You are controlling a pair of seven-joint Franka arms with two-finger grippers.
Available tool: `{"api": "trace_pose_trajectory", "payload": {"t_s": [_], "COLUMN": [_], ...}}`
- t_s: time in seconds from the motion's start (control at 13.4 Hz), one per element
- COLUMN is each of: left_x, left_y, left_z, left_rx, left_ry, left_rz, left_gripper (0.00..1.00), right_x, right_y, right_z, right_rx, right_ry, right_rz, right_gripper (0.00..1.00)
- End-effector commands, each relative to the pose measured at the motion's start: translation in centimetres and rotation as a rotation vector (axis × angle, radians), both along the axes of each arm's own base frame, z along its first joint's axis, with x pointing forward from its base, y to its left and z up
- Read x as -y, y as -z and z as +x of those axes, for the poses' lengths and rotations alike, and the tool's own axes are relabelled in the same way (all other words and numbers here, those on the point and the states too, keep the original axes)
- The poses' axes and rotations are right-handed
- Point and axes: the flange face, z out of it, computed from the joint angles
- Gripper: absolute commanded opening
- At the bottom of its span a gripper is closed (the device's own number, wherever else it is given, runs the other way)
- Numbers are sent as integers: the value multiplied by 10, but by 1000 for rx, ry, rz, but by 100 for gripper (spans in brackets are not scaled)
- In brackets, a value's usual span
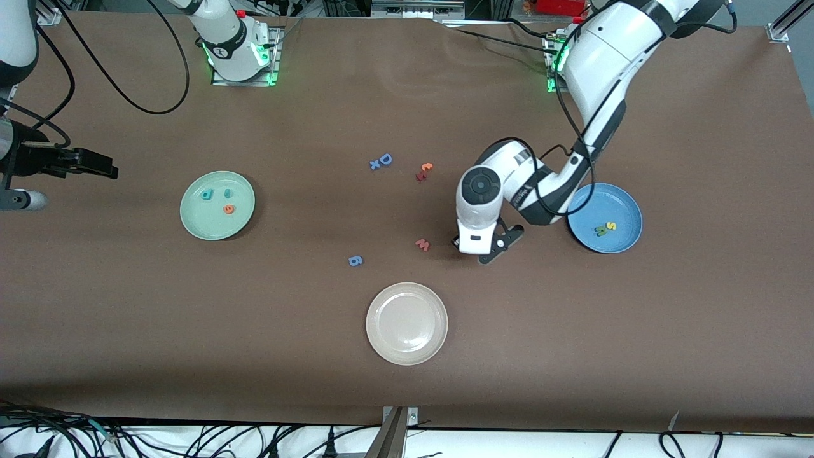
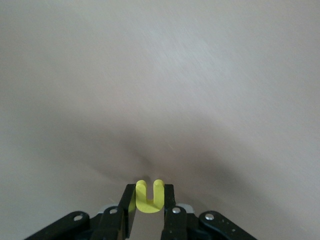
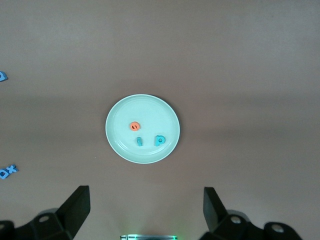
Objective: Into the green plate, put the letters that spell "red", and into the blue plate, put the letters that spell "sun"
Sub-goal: 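Carry the yellow letter to the blue plate and release it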
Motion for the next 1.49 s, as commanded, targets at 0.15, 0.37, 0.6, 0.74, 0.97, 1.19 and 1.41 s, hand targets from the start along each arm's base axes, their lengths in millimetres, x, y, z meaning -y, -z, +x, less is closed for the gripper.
{"api": "trace_pose_trajectory", "payload": {"t_s": [0.15,0.37,0.6,0.74,0.97,1.19,1.41], "left_x": [-101,-178,-235,-261,-276,-275,-279], "left_y": [-35,-45,-49,-38,-28,-14,-18], "left_z": [45,60,62,52,45,40,41], "left_rx": [-201,-304,-369,-459,-527,-562,-559], "left_ry": [222,346,432,499,520,529,536], "left_rz": [29,3,-43,-79,-102,-109,-101], "left_gripper": [8,8,10,11,13,60,100], "right_x": [3,3,8,8,7,5,-8], "right_y": [-28,-41,-25,-24,-16,-8,-1], "right_z": [-9,-12,-9,-7,-3,-3,-1], "right_rx": [51,74,43,52,43,25,23], "right_ry": [15,11,18,20,40,42,117], "right_rz": [0,-3,-12,-12,-16,-16,-35], "right_gripper": [100,100,100,100,99,99,99]}}
